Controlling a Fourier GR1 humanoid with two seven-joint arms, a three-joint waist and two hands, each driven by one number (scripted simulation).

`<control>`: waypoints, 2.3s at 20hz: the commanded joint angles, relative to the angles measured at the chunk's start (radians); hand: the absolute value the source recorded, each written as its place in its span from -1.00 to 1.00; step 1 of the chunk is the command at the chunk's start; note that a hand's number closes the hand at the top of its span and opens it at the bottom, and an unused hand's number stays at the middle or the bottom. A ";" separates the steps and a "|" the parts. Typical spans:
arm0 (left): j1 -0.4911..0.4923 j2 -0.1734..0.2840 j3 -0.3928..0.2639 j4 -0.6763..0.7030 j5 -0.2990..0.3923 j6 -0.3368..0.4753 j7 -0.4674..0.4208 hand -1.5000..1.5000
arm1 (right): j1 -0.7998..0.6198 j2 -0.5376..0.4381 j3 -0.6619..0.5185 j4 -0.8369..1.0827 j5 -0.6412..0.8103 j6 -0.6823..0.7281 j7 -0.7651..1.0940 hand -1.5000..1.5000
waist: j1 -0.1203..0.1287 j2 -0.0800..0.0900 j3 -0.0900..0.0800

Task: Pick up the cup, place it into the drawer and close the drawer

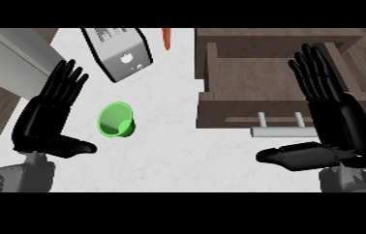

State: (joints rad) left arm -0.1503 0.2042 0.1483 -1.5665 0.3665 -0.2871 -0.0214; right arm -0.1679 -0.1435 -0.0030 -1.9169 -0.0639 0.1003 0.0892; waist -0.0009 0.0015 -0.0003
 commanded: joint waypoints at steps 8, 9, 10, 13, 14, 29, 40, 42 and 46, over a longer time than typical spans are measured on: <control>-0.086 0.032 0.049 0.466 -0.160 -0.053 -0.295 -1.00 | -0.035 -0.051 -0.095 0.041 -0.063 0.072 -0.029 -1.00 | -0.006 0.001 0.000; -0.027 0.039 0.047 0.354 -0.139 -0.037 -0.212 -1.00 | -0.012 -0.021 -0.056 0.014 -0.002 0.033 -0.025 -1.00 | 0.000 -0.002 0.000; -0.034 0.023 0.041 0.444 -0.168 -0.045 -0.290 -1.00 | -0.064 0.009 -0.023 0.055 0.014 0.011 -0.016 -1.00 | 0.000 0.000 0.000; -0.152 0.055 0.065 0.687 -0.213 -0.061 -0.399 -1.00 | -0.013 0.012 -0.013 -0.041 0.006 0.011 0.023 -1.00 | -0.009 0.000 -0.001; -0.097 0.029 0.040 0.679 -0.243 -0.051 -0.448 -1.00 | -0.031 -0.011 -0.062 0.080 0.004 0.044 -0.085 -1.00 | -0.004 0.001 0.000; -0.348 0.042 0.074 1.343 -0.392 0.010 -0.902 -1.00 | -0.157 -0.052 -0.112 0.076 -0.057 0.059 0.038 -1.00 | -0.018 0.006 -0.002; -0.358 0.031 0.088 1.403 -0.401 0.010 -1.017 -1.00 | -0.131 -0.038 -0.099 0.081 -0.037 0.056 0.027 -1.00 | -0.027 0.012 -0.004; -0.385 0.035 0.090 1.414 -0.403 0.009 -1.001 -1.00 | -0.130 -0.057 -0.118 0.089 -0.073 0.091 0.019 -1.00 | -0.033 0.014 -0.004; -0.371 0.024 0.080 1.420 -0.419 -0.006 -1.035 -1.00 | -0.140 -0.071 -0.123 0.069 -0.088 0.097 0.052 -1.00 | -0.044 0.019 -0.006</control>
State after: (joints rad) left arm -0.5322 0.2355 0.2334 -0.1589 -0.0399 -0.2498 -0.9600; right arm -0.3080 -0.2037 -0.1193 -1.8572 -0.1392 0.1813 0.1413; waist -0.0359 0.0150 -0.0048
